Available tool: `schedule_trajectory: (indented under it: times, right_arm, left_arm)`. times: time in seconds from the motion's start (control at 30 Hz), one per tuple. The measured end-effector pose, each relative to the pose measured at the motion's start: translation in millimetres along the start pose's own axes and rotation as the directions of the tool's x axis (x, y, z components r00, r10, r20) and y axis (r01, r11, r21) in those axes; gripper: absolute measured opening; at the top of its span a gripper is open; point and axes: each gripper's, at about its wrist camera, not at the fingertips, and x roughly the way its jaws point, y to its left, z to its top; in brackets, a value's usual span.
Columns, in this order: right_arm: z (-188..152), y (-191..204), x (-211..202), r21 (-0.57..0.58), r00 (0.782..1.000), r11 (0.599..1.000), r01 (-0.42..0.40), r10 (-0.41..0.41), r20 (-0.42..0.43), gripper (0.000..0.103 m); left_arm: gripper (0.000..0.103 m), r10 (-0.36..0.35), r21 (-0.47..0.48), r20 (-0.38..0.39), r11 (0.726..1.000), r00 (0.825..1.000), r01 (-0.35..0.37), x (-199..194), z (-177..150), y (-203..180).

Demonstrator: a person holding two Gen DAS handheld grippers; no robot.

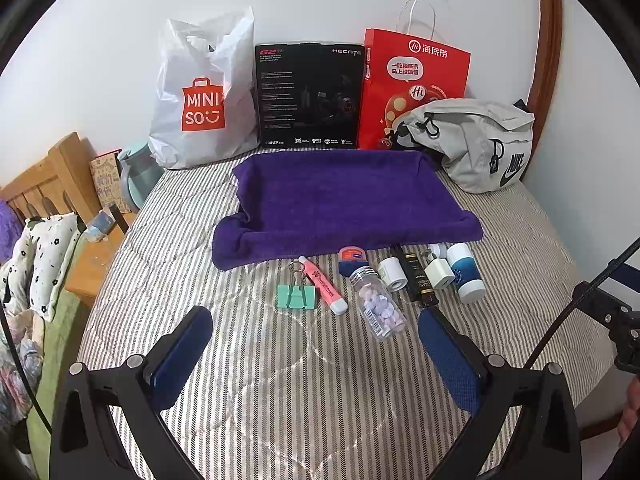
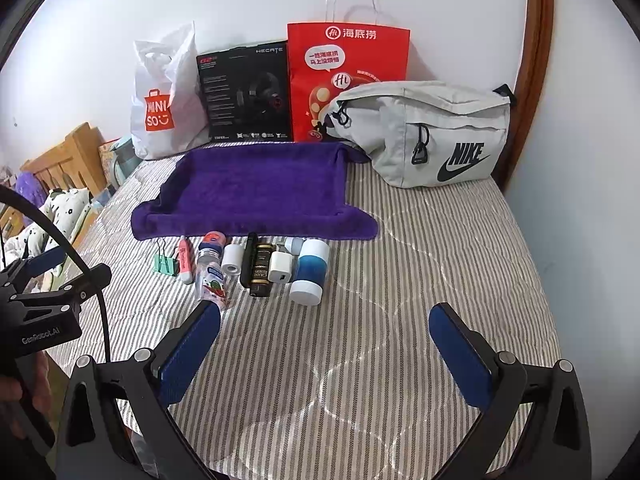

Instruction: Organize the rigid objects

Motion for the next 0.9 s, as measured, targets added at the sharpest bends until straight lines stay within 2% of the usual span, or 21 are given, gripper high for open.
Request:
schedule_trajectory:
  times: [0.9]
  right_arm:
    - [-0.4, -1.5, -1.2, 0.015, 1.000, 1.000, -0.005, 0.005, -0.007, 0.103]
  left_arm:
    - [0.103, -0.005, -0.011, 0.009, 1.000, 1.000, 0.006, -3.3, 1.0, 4.9]
